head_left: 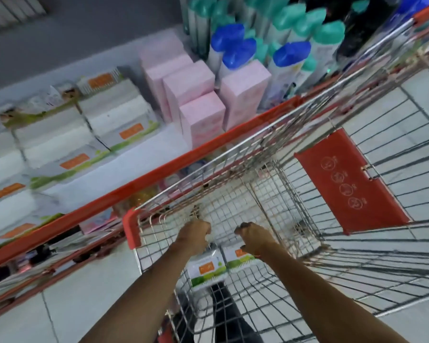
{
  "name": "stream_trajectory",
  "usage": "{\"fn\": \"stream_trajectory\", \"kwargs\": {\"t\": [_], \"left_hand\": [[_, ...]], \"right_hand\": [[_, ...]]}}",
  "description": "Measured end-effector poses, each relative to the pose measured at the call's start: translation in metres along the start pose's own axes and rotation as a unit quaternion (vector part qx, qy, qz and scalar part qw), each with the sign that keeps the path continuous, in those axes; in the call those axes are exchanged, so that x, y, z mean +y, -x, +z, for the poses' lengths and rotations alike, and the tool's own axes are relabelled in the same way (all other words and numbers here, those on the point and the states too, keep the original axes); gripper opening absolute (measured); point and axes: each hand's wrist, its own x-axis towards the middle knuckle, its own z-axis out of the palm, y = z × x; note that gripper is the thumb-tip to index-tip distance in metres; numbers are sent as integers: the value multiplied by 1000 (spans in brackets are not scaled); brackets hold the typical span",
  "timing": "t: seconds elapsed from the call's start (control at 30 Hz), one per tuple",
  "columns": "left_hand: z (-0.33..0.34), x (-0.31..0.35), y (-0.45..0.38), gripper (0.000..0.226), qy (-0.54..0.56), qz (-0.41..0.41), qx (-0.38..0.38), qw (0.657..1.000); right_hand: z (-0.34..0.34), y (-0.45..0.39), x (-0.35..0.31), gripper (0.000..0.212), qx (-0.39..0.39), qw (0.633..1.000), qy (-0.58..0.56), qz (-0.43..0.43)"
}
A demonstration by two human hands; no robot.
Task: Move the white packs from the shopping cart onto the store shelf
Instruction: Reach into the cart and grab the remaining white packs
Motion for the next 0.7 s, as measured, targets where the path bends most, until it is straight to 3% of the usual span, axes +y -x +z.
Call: {"fn": "stream_trajectory", "kwargs": {"t": [0.13,0.23,0.3,0.5,0.7], "left_hand": [[33,-1,-12,34,1,-47,-57,997],[57,-7,-17,66,-28,-67,-103,992],[71,-13,-18,75,-44,-75,-122,989],[89,-14,-12,74,-42,-81,-79,993],[78,-2,-3,77,10,-124,-94,988]], "right_hand": [[28,-15,7,54,-37,999,6,-2],[42,-23,12,57,-32,999,25,-13],[52,-29,14,61,-37,998,38,-23],[63,-34,11,57,-17,999,41,-19],[49,-26,9,62,-63,998,10,-23]]}}
